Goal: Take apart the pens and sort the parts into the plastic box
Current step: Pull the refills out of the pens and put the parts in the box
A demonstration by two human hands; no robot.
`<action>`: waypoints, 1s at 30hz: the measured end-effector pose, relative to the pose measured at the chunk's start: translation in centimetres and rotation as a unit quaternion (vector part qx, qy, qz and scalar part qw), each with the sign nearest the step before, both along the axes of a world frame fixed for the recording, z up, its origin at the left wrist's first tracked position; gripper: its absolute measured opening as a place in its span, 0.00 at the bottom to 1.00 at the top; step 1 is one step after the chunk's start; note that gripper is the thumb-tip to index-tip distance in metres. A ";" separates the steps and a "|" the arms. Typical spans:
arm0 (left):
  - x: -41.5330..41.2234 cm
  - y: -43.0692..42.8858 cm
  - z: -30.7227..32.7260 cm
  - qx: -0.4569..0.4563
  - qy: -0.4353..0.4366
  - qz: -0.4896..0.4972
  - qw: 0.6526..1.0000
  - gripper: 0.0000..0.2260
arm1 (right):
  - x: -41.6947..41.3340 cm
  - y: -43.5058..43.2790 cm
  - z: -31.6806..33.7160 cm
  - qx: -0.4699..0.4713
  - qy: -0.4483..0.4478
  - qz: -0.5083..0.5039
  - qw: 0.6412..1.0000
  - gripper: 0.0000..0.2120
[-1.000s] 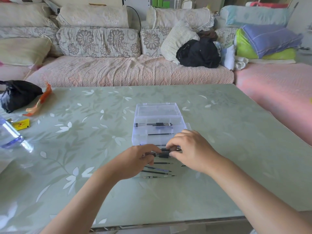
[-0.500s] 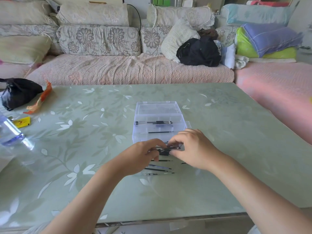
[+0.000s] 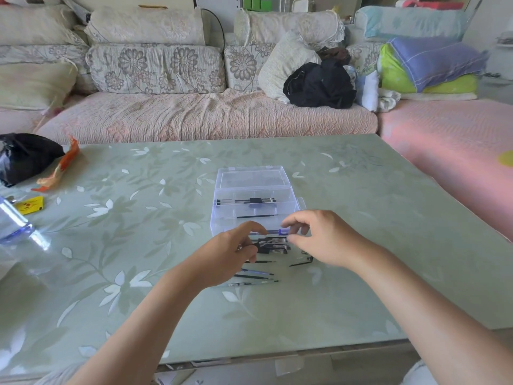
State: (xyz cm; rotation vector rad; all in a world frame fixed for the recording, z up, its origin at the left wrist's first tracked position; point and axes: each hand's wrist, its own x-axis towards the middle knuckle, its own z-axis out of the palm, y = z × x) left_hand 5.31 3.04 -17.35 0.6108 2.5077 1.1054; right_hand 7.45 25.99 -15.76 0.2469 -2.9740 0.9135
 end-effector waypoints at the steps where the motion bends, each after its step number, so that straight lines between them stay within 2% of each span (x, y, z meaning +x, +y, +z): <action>1: 0.0 0.0 -0.1 0.000 -0.001 0.001 1.000 0.17 | -0.1 0.7 -0.1 0.016 -0.006 -0.012 1.000 0.10; 5: 0.2 0.1 -0.3 -0.005 -0.009 -0.002 1.000 0.17 | 0.1 2.4 -0.7 0.114 -0.045 -0.032 0.992 0.11; 8: 0.3 0.2 -0.6 -0.019 -0.006 -0.007 1.000 0.16 | 0.4 2.4 -1.0 0.148 -0.062 -0.030 0.987 0.10; 14: 0.7 0.4 -0.7 -0.035 0.006 -0.009 0.999 0.14 | 0.4 1.8 -1.3 0.171 -0.056 -0.038 0.983 0.05; 19: 0.7 0.3 -0.6 -0.032 0.012 -0.006 0.999 0.14 | 0.2 1.1 -1.2 0.176 -0.046 -0.024 0.983 0.05; 21: 0.6 0.2 -0.7 -0.031 0.013 -0.006 0.999 0.13 | 0.2 0.8 -0.9 0.162 -0.027 -0.023 0.986 0.05; 26: 0.3 -0.1 -0.6 -0.021 0.008 0.001 1.000 0.12 | 0.2 -0.7 -0.5 -0.010 -0.015 -0.007 1.000 0.02; 30: 0.1 -0.3 -0.6 -0.014 0.010 0.001 1.000 0.11 | 0.3 -1.4 -0.6 -0.031 -0.012 -0.005 0.999 0.02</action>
